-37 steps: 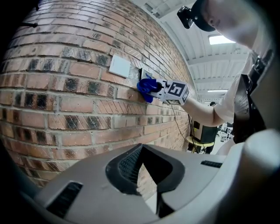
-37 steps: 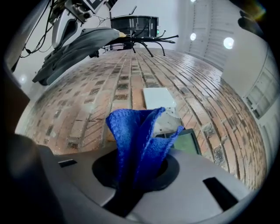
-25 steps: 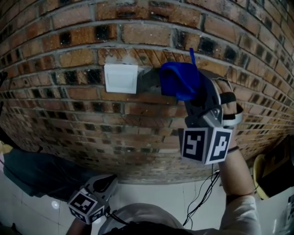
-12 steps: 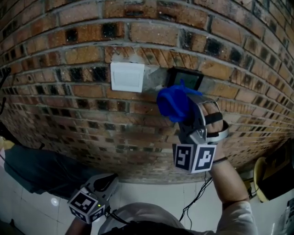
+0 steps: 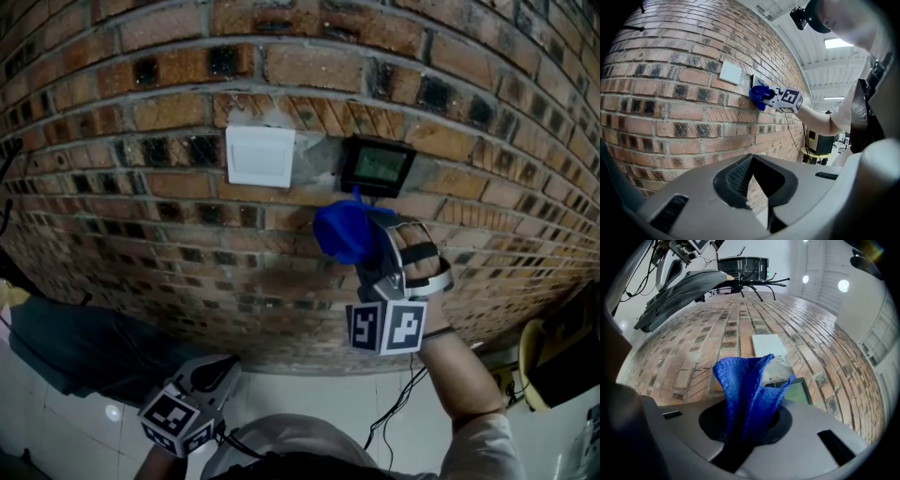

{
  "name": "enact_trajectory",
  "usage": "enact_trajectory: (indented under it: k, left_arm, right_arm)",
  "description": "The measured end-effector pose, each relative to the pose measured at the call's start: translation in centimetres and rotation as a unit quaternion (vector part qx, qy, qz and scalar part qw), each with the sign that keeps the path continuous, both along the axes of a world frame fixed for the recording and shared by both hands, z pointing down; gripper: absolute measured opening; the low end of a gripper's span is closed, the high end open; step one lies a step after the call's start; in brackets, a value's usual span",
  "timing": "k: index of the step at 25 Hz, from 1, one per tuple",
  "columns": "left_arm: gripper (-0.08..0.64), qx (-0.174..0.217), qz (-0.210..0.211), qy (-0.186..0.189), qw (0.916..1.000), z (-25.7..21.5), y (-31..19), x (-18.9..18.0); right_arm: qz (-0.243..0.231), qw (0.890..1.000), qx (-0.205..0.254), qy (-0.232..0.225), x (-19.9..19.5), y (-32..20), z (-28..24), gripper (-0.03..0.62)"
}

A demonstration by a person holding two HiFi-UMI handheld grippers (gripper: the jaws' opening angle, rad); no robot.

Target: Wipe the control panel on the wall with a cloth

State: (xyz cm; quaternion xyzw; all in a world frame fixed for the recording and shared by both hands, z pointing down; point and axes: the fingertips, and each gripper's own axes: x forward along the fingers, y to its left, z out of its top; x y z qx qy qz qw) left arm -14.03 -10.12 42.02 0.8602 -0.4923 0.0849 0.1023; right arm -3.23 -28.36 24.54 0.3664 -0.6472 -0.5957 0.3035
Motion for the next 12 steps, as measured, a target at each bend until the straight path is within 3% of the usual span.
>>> enact_trajectory:
  k: [5,12]
  left_arm:
    - [-0.008,0.002,0.000,0.014,0.9999,-0.3,-0.2,0.2]
    - [-0.008,0.000,0.012,0.001,0.9999,0.2,-0.3,0.6]
  right_arm:
    - [-0.014,0.998,0.056,-0.032,0.6,2.8,-6.9,0.086]
    - [0.006,0.995,0.095,-0.040,1.0,1.2,-12.5,0.086]
